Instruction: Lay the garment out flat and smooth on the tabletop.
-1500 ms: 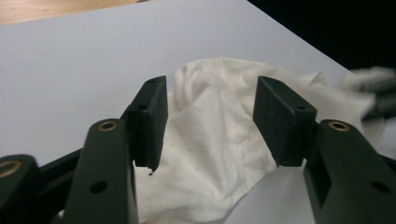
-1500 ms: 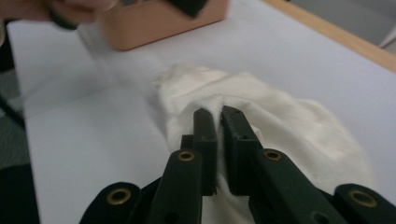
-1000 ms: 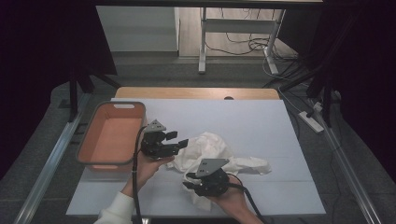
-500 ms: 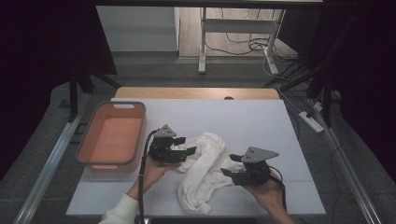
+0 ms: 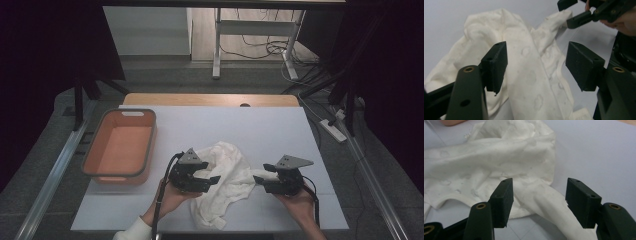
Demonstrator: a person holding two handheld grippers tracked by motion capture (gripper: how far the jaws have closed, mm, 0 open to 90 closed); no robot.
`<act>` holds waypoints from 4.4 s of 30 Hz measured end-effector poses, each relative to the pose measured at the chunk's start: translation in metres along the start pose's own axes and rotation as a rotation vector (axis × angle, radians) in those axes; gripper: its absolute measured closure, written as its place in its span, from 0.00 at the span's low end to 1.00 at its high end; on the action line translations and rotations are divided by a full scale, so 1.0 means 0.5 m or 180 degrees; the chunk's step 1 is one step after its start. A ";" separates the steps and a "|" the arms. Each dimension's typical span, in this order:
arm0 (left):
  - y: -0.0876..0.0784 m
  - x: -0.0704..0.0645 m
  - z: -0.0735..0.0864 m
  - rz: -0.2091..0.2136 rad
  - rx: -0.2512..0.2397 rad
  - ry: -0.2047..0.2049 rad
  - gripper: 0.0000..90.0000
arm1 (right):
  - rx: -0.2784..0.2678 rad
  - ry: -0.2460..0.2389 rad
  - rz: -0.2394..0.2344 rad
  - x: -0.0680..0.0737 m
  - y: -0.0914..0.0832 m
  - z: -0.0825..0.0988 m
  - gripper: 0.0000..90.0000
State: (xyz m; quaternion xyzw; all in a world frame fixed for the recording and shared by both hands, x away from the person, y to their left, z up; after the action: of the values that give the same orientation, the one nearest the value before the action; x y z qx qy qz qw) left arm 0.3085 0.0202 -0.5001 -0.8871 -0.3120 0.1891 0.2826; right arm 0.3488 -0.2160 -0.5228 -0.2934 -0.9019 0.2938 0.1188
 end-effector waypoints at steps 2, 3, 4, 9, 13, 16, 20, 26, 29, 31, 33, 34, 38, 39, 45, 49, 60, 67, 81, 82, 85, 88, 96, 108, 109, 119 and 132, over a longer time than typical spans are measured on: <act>-0.002 -0.004 0.007 -0.0001 0.0017 0.0013 0.37 | 0.0011 0.0000 0.0003 -0.001 0.003 0.002 0.44; -0.003 -0.006 0.010 -0.0006 0.0029 0.0030 0.37 | 0.0020 -0.0012 0.0002 -0.001 0.004 0.002 0.44; -0.003 -0.010 0.013 0.0002 0.0033 0.0041 0.37 | 0.0013 -0.0023 0.0001 -0.001 0.006 0.002 0.44; -0.007 -0.035 0.026 0.0034 0.0076 0.0156 0.36 | 0.0044 -0.0059 -0.0008 0.003 0.011 0.003 0.44; -0.008 -0.059 0.059 0.0090 0.0179 0.0221 0.36 | 0.0077 -0.0094 -0.0009 0.005 0.015 0.007 0.43; -0.005 -0.067 0.077 0.0111 0.0250 0.0236 0.36 | 0.0084 -0.0100 -0.0013 0.005 0.016 0.008 0.43; 0.008 -0.079 0.114 0.0126 0.0440 0.0282 0.37 | 0.0116 -0.0135 -0.0125 0.011 0.017 0.009 0.45; 0.037 -0.073 0.159 0.0017 0.0715 0.0253 0.38 | 0.0240 -0.0267 -0.0291 0.026 0.028 0.016 0.45; 0.037 -0.067 0.160 0.0003 0.0719 0.0228 0.39 | 0.0313 -0.0352 -0.0339 0.035 0.034 0.020 0.44; 0.038 -0.063 0.162 0.0023 0.0729 0.0196 0.39 | 0.0374 -0.0422 -0.0394 0.044 0.041 0.024 0.44; 0.041 -0.061 0.166 0.0023 0.0754 0.0191 0.40 | 0.0448 -0.0457 -0.0450 0.052 0.047 0.028 0.44; 0.043 -0.061 0.167 0.0022 0.0758 0.0187 0.41 | 0.0481 -0.0473 -0.0475 0.055 0.049 0.029 0.44; 0.047 -0.056 0.173 0.0008 0.0816 0.0200 0.57 | 0.0599 -0.0556 -0.0575 0.069 0.060 0.037 0.43; 0.047 -0.053 0.175 0.0004 0.0821 0.0190 0.63 | 0.0630 -0.0575 -0.0586 0.071 0.063 0.040 0.43; 0.034 -0.041 0.167 0.0054 0.0737 0.0124 0.88 | 0.0773 -0.0682 -0.0623 0.081 0.072 0.051 0.42; 0.018 -0.031 0.154 0.0085 0.0605 0.0048 0.91 | 0.0851 -0.0759 -0.0616 0.084 0.080 0.058 0.41; -0.014 -0.007 0.133 0.0076 0.0359 -0.0093 0.92 | 0.0803 -0.0844 -0.0569 0.090 0.095 0.058 0.49; -0.024 0.002 0.129 0.0054 0.0302 -0.0131 0.92 | 0.0800 -0.0831 -0.0592 0.092 0.096 0.054 0.88; -0.059 0.018 0.095 -0.0004 -0.0007 -0.0164 0.92 | 0.0178 -0.0782 -0.0624 0.106 -0.004 -0.034 0.95; -0.063 0.018 0.092 -0.0013 -0.0032 -0.0166 0.92 | 0.0178 -0.0782 -0.0624 0.106 -0.004 -0.034 0.95; -0.074 0.022 0.080 -0.0017 -0.0124 -0.0171 0.92 | 0.0058 -0.0843 -0.0588 0.118 -0.028 -0.057 0.95; -0.092 0.026 0.065 -0.0011 -0.0225 -0.0172 0.92 | -0.0106 -0.0883 -0.0548 0.125 -0.053 -0.081 0.95; -0.150 0.023 0.018 0.0008 -0.0566 -0.0137 0.92 | -0.0500 -0.0943 -0.0459 0.146 -0.128 -0.143 0.95; -0.178 0.035 -0.026 -0.0083 -0.0780 -0.0118 0.92 | -0.0700 -0.0889 -0.0307 0.132 -0.137 -0.185 0.95; -0.169 0.041 -0.026 -0.0098 -0.0753 -0.0135 0.92 | -0.0675 -0.0844 -0.0296 0.123 -0.126 -0.183 0.95; -0.116 0.103 -0.034 -0.0196 -0.0637 -0.0308 0.92 | -0.0498 -0.0634 -0.0220 0.065 -0.045 -0.178 0.95; -0.078 0.240 -0.181 -0.0825 -0.0590 -0.0331 0.88 | -0.0495 -0.0388 0.0236 -0.045 0.025 -0.307 0.86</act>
State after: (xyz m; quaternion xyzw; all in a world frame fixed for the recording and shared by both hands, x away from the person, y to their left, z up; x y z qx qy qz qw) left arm 0.4256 0.0899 -0.4253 -0.8507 -0.4542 0.1670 0.2051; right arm 0.4318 -0.1508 -0.4086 -0.3165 -0.9161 0.2445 0.0296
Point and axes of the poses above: each handheld gripper's, and its own axes: y roughly forward along the jaws, z roughly out of its underside, x roughly to its left, the point moved 7 cm from there along y, roughly forward along the jaws, and after that the axes turned 4 degrees about -z, right-handed, at the moved point
